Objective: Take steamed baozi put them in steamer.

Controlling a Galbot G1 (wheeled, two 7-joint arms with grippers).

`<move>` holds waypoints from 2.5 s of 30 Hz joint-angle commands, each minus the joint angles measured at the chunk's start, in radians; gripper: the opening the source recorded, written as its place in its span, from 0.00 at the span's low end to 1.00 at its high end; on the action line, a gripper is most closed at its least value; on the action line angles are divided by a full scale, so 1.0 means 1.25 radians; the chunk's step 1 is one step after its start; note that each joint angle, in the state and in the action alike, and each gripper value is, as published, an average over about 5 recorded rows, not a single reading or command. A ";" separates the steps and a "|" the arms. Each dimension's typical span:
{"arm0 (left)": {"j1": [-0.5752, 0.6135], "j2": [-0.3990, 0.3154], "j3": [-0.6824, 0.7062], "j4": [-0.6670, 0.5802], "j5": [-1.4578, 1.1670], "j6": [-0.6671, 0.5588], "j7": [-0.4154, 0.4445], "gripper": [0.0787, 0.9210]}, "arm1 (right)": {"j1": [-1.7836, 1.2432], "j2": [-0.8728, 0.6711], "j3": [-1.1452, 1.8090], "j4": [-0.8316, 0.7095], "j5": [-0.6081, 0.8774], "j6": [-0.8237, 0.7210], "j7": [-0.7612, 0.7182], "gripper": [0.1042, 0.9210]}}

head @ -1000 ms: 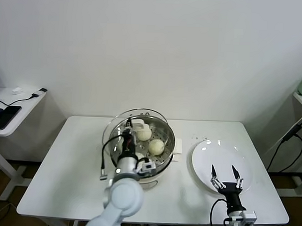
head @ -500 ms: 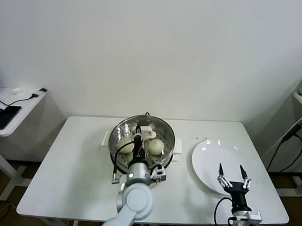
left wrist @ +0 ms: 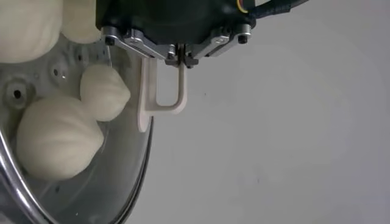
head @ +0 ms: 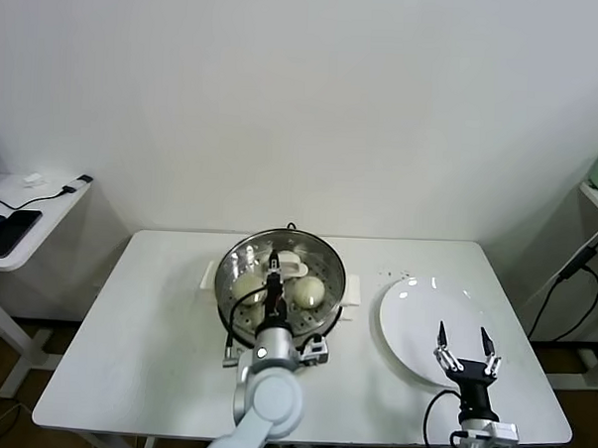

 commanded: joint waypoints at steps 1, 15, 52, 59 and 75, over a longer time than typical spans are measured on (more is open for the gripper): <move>0.009 0.000 0.000 0.001 -0.007 -0.003 -0.016 0.09 | 0.002 0.013 0.007 -0.002 -0.009 0.012 -0.001 0.88; 0.058 0.051 0.021 -0.190 -0.190 -0.014 -0.018 0.54 | -0.003 -0.010 -0.019 0.002 0.014 -0.022 -0.002 0.88; 0.365 0.201 -0.587 0.103 -1.613 -0.712 -0.153 0.88 | -0.031 -0.078 -0.083 0.009 0.065 0.027 0.024 0.88; 0.374 0.186 -0.580 0.106 -1.594 -0.734 -0.156 0.88 | -0.030 -0.083 -0.084 0.007 0.072 0.019 0.018 0.88; 0.376 0.168 -0.569 0.093 -1.579 -0.760 -0.169 0.88 | -0.029 -0.083 -0.090 0.001 0.070 0.006 0.017 0.88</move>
